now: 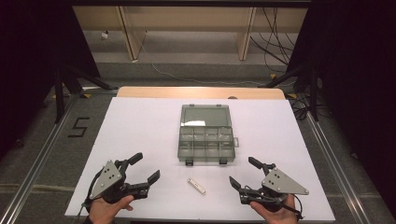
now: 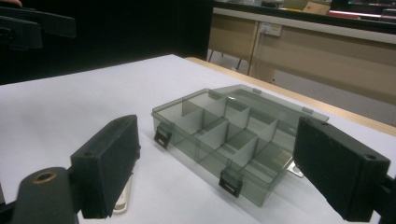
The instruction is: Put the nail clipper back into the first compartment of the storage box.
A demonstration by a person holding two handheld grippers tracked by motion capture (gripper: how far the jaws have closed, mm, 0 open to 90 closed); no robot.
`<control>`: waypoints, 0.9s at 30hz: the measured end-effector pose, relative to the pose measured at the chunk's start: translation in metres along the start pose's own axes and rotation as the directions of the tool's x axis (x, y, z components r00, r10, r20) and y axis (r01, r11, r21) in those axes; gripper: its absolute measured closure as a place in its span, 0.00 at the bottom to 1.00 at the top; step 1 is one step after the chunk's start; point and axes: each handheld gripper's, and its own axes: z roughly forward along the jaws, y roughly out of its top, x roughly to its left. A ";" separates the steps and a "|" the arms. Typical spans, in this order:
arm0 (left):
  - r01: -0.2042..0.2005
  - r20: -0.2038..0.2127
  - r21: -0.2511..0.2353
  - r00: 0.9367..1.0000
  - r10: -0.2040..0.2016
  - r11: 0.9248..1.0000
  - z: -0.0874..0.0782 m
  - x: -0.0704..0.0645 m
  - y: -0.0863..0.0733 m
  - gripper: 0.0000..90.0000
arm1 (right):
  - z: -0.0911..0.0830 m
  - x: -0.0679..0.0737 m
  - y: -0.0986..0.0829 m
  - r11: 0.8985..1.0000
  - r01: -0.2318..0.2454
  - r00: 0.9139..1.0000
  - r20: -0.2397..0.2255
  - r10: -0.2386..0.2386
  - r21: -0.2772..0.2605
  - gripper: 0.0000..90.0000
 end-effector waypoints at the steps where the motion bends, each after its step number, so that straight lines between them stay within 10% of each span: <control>1: 0.000 0.000 0.000 1.000 0.000 1.000 0.000 0.000 0.000 0.17 | 0.000 -0.001 0.000 1.000 0.003 1.000 -0.004 -0.003 -0.002 0.17; 13: 0.002 0.000 0.000 1.000 -0.002 1.000 0.000 0.000 0.000 0.17 | 0.001 -0.001 0.003 1.000 0.024 1.000 -0.008 -0.024 -0.013 0.18; 27: 0.007 0.002 -0.004 1.000 -0.007 1.000 0.000 0.000 0.000 0.17 | 0.003 0.003 0.018 0.992 0.086 0.996 -0.036 -0.083 0.096 0.17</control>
